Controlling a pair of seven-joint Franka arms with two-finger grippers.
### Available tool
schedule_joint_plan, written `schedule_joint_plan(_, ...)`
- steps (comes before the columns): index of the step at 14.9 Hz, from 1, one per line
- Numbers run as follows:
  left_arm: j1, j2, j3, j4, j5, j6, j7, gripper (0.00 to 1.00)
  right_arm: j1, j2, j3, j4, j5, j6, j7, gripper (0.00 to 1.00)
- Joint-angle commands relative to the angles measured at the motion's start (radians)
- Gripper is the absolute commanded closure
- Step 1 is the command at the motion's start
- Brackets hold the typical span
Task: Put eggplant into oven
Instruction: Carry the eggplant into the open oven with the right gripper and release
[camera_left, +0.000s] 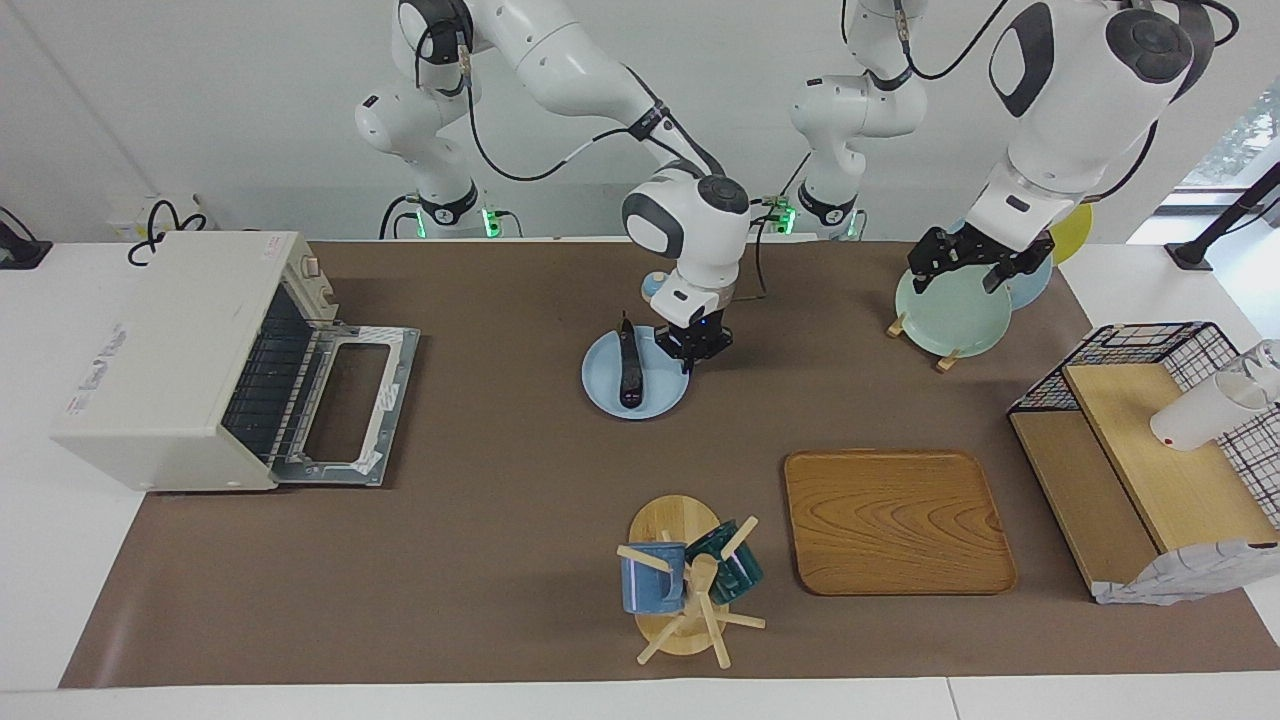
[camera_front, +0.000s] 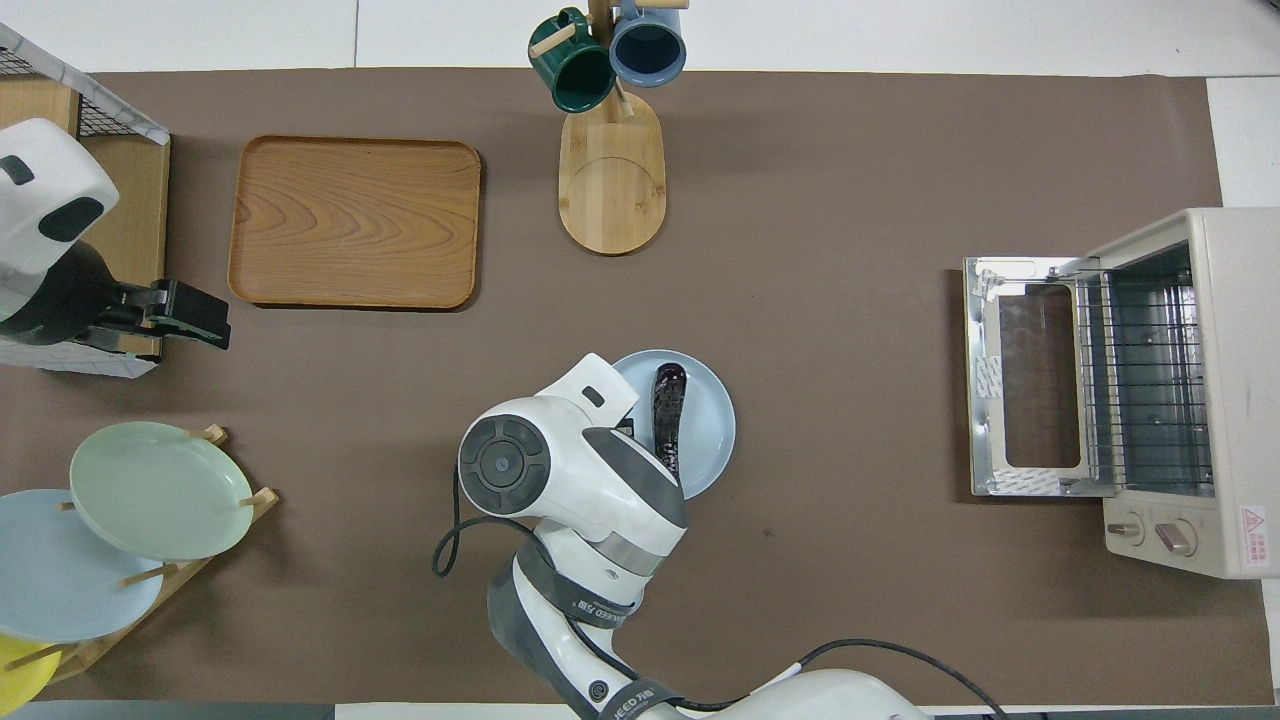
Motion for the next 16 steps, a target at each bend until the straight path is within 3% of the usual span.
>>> schedule_joint_plan(1,-0.019,0.014,0.019,0.044,0.015,-0.036,-0.005,0.00,-0.019,-0.012,0.000,0.056,-0.091,-0.158,-0.011,1.00)
schedule_joint_plan(3,-0.011,0.002,0.019,0.016,0.013,0.003,-0.003,0.00,-0.062,-0.071,-0.003,0.022,-0.116,-0.258,-0.015,1.00)
schedule_joint_plan(5,-0.004,-0.033,0.019,-0.047,0.013,0.036,0.004,0.00,-0.137,-0.176,-0.003,-0.079,-0.116,-0.275,-0.051,1.00)
schedule_joint_plan(10,0.018,-0.027,0.019,-0.016,-0.038,0.035,-0.002,0.00,-0.446,-0.449,0.000,-0.349,-0.113,-0.281,-0.361,1.00)
schedule_joint_plan(16,0.013,-0.027,0.019,-0.022,-0.028,0.037,0.006,0.00,-0.749,-0.489,0.000,-0.414,-0.101,-0.239,-0.727,1.00)
